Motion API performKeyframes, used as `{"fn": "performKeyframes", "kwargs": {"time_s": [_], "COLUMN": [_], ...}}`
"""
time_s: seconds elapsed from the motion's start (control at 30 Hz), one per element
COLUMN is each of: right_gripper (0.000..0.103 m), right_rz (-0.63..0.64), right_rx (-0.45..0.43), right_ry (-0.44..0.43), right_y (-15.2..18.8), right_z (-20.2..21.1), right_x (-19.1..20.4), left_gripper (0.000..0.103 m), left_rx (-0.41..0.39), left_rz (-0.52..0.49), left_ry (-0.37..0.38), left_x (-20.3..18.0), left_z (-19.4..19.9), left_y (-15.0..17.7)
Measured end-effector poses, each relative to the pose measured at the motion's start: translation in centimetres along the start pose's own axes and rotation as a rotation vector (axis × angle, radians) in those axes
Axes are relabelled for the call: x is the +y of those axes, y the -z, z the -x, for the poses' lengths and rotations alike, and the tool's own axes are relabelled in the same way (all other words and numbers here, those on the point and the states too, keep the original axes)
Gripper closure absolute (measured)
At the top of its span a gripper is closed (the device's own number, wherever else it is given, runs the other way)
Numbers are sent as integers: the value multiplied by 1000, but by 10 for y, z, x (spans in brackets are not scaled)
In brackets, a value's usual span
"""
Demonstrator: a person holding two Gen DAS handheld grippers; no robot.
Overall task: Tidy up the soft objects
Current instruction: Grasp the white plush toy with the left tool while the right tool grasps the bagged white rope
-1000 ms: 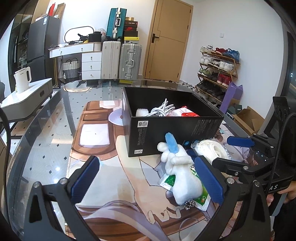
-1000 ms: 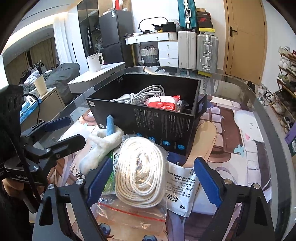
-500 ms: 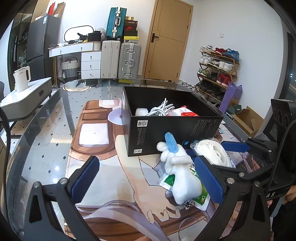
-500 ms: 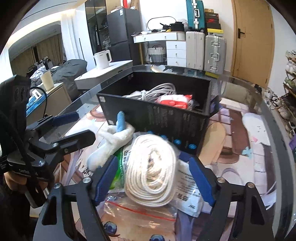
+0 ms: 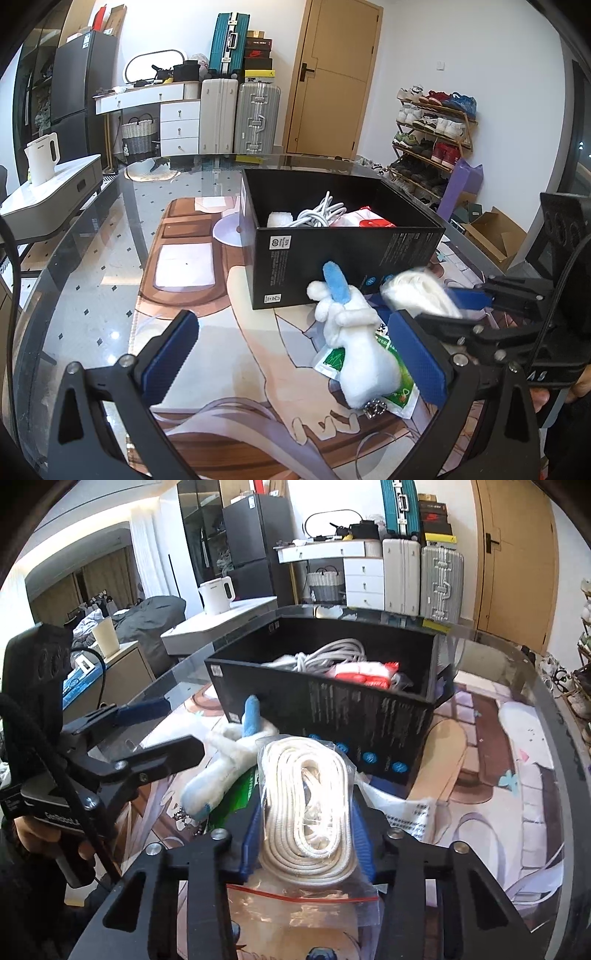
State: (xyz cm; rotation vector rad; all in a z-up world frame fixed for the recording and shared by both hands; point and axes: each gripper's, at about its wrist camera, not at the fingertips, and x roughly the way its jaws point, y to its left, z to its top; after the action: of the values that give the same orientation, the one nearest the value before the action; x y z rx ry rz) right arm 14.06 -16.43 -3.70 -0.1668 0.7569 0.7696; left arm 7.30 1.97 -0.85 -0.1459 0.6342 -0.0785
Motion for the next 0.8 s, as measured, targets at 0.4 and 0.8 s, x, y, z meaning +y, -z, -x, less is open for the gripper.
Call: {"fn": "performKeyframes", "kwargs": {"time_s": [0.4, 0.8], "right_gripper": [62, 62], "right_rz": [-49, -82], "right_rx": [-71, -102], "right_ry": [-33, -22], "right_y": [-7, -6], "right_z": [24, 36], "right_x": [-11, -24], "left_gripper": [0, 0], "left_rx": [77, 162], "left_rz": [-51, -89], "left_ry": [-32, 5], "left_x": [-12, -29], "left_z": [-10, -25], "left_y": [-3, -12]}}
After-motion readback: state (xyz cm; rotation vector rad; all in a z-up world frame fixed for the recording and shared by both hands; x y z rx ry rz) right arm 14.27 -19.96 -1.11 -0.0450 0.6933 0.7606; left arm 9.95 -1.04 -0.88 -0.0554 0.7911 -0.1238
